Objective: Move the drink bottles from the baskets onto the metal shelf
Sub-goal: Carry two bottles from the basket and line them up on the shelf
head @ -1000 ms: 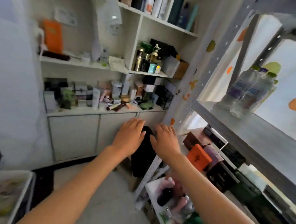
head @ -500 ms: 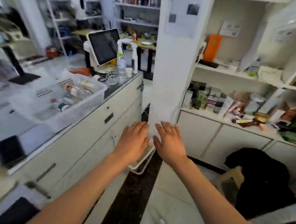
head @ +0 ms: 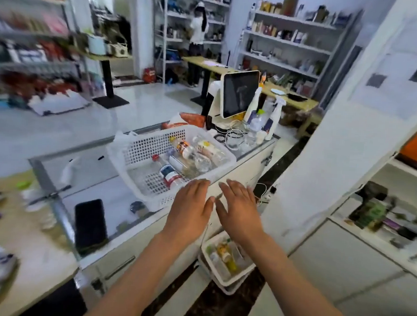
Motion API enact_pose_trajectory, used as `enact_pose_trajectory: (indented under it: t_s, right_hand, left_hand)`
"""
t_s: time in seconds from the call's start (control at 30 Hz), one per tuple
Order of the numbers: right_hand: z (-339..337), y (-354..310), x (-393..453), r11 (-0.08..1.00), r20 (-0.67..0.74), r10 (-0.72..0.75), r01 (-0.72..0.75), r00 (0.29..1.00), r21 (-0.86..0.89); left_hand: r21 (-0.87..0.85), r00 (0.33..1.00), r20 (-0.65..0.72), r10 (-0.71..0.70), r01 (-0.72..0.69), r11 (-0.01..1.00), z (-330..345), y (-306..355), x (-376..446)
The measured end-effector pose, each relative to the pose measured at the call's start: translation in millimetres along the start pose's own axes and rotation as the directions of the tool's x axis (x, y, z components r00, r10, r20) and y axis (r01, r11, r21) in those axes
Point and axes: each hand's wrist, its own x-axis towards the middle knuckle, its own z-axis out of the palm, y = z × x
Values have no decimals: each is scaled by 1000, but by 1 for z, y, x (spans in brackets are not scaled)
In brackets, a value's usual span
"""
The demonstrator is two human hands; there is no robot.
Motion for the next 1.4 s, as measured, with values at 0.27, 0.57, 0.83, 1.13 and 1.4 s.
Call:
enact_pose_trajectory:
  t_s: [0.27, 0.57, 0.83, 1.13, 1.4]
  right_hand:
    - [48, -27, 86, 996, 95, -83, 85, 992, -10]
    - [96, -18, 186, 987, 138, -136, 122, 981, 108]
    - [141, 21, 282, 992, 261, -105, 82, 960, 98]
    - [188, 36, 334, 995, 517, -64, 93, 854, -30]
    - [201, 41, 336, 1000, 482, -10, 2, 876, 17]
  left_hand:
    - [-41, 977, -24, -210, 209, 977, -11, -86, 30]
    - [8, 883, 63, -464, 465, 885, 8, -134, 79]
    - [-3, 591, 244, -769, 794, 608, 60, -170, 143]
    - [-116, 315, 259, -913, 949, 294, 110, -181, 179]
    - [80, 344, 203, -917, 928, 365, 121, -195, 192]
